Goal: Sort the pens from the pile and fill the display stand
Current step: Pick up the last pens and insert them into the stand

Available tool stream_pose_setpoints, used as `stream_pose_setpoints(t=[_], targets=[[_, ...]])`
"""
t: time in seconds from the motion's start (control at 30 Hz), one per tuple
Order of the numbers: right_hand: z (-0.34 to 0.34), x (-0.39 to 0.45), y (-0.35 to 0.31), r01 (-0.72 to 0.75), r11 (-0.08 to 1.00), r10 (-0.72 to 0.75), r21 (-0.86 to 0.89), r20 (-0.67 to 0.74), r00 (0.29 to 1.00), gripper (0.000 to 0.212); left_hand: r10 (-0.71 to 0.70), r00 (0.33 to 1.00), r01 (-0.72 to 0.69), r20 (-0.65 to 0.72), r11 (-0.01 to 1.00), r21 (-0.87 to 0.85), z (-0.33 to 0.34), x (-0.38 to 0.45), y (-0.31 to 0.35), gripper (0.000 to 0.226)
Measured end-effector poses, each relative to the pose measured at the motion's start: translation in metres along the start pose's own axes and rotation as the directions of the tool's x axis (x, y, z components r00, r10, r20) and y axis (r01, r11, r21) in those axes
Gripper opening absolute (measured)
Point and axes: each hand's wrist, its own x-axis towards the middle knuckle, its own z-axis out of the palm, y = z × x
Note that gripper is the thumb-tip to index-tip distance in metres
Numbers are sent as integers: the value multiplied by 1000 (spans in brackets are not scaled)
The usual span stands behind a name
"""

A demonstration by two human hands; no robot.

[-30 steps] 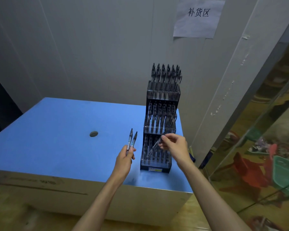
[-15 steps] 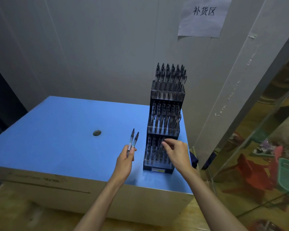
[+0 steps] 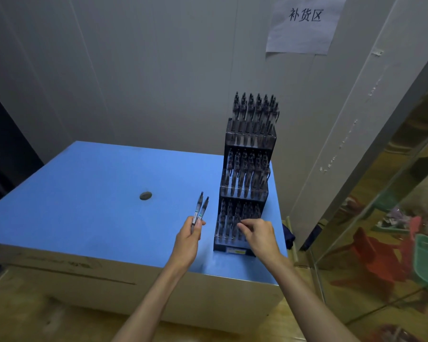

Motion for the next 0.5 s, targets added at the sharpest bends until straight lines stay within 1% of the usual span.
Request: stream_pose_setpoints(t=[0.1, 0.17, 0.23, 0.3, 0.4, 0.5], targets=[[1, -1, 0, 2, 1000, -2, -4, 18, 1000, 24, -3, 1000, 3, 12, 1000, -12, 3, -2, 3, 26], [-1, -2, -2, 17, 1000, -16, -16, 44, 999, 20, -6, 1000, 6, 20, 1000, -20, 6, -4, 5, 28], [-5, -1, -5, 27, 1000, -27, -11, 41, 999, 19, -2, 1000, 2, 23, 1000, -28, 8, -4, 9, 30], [-11, 0, -10, 38, 999, -38, 6, 2, 999, 23, 11, 999, -10, 33, 999, -34, 10, -4, 13, 30], [-21, 2, -20, 83, 996, -80, 34, -82, 993, 21, 35, 998, -33, 54, 999, -39, 14, -4, 18, 26], [-30, 3, -31, 105, 981, -89, 165, -103, 991, 19, 53, 995, -48, 83, 997, -56, 19, -3, 21, 25]])
